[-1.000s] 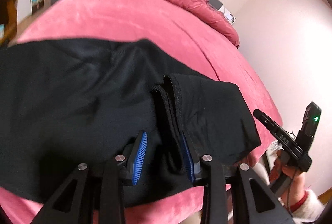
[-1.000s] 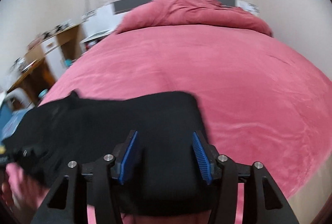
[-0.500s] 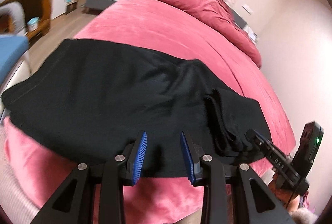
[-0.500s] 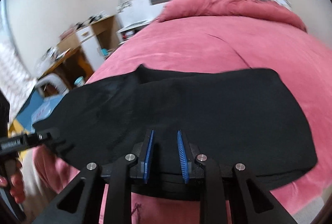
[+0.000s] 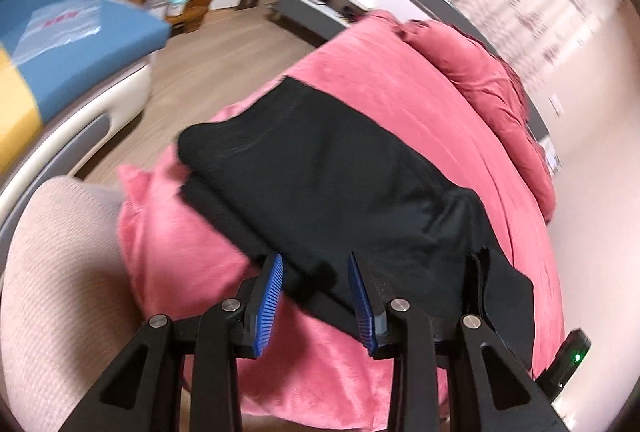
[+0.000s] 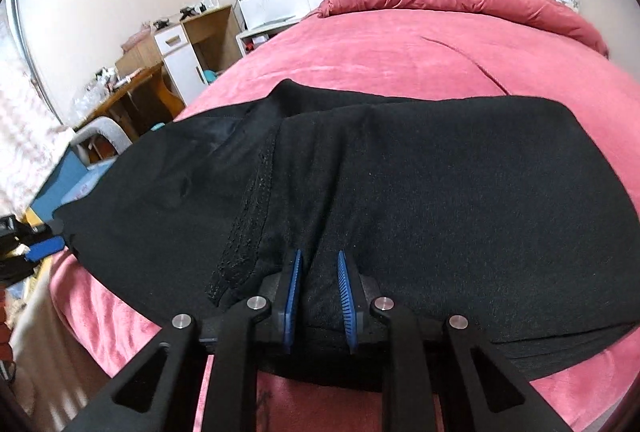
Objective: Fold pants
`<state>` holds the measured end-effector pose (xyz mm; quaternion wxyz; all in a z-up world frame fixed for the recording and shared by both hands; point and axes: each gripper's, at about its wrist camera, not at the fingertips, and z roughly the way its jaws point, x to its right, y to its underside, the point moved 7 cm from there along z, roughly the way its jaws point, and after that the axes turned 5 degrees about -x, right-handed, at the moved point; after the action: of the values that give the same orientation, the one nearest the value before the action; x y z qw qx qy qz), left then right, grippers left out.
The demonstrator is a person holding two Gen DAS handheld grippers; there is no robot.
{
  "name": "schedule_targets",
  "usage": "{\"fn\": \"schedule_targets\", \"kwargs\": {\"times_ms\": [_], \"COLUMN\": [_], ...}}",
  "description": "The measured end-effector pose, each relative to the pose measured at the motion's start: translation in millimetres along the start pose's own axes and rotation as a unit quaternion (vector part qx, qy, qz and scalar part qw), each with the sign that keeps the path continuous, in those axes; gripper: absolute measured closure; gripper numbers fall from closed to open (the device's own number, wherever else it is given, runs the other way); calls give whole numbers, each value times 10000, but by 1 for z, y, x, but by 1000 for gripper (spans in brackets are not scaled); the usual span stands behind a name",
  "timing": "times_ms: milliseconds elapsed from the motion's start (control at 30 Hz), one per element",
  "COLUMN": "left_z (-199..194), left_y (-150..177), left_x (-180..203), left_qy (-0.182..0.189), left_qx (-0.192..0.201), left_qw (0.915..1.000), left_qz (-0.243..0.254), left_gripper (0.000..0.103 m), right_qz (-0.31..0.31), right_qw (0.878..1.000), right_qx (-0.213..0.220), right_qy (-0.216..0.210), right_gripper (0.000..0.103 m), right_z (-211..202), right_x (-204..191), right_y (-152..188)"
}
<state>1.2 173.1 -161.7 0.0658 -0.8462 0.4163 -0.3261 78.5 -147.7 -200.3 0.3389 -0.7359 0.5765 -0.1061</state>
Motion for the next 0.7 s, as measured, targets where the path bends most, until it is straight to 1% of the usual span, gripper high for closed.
{"fn": "schedule_targets", "kwargs": {"times_ms": [100, 167, 333, 467, 633, 700], "left_z": [9, 15, 19, 31, 46, 47], "left_y": [1, 1, -10, -21, -37, -39], "left_x": [-12, -17, -20, -26, -40, -39], "left_qy": [-70, -20, -25, 102, 351, 434], "left_qx": [-97, -180, -200, -273, -281, -287], "left_qw": [9994, 9988, 9987, 9976, 9924, 9911], "left_qz": [-317, -452, -459, -627, -1145, -1227], "left_gripper": [68, 68, 68, 68, 68, 73], "right_qz": [133, 85, -7, -8, -4, -20], "right_qw": [9998, 9999, 9999, 10000, 9999, 10000], "right_qx": [12, 19, 36, 38, 45, 49], "right_qy": [-173, -148, -95, -91, -91, -74], "right_gripper": [84, 84, 84, 84, 84, 84], "right_z": [-3, -3, -4, -4, -4, -4], "right_x": [6, 5, 2, 1, 1, 0], "right_y": [2, 2, 3, 2, 2, 2]}}
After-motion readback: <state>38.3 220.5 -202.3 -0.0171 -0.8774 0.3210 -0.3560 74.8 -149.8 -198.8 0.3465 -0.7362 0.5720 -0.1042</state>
